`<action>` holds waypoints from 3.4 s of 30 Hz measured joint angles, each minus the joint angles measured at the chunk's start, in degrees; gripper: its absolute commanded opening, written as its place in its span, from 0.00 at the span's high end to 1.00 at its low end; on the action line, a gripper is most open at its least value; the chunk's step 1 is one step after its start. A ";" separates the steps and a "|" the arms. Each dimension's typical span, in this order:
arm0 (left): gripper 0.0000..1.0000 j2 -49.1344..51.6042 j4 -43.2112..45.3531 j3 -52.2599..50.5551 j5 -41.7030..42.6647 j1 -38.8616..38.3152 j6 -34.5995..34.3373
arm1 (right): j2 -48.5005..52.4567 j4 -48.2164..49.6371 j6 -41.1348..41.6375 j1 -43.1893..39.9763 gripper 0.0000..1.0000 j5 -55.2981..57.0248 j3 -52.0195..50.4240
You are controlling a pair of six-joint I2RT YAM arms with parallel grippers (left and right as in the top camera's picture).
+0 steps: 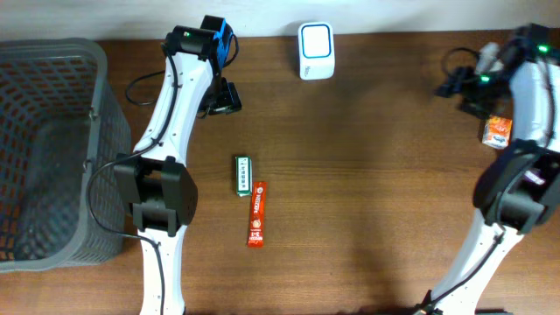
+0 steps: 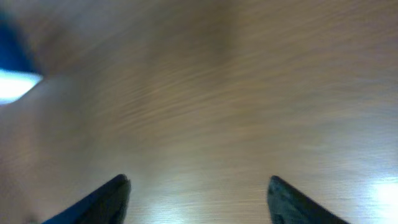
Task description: Scan the item barcode
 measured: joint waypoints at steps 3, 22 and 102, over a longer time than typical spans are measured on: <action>0.01 0.00 0.04 0.00 0.02 -0.02 0.00 | 0.00 -5.66 -2.16 10.93 0.01 -4.74 -0.07; 0.01 0.02 0.04 0.00 0.02 0.00 0.00 | -0.02 -24.15 2.82 51.34 0.01 2.51 -3.04; 0.46 -9.66 28.81 -42.60 33.00 -4.68 8.92 | -54.49 1.05 11.17 36.20 0.01 18.45 -40.83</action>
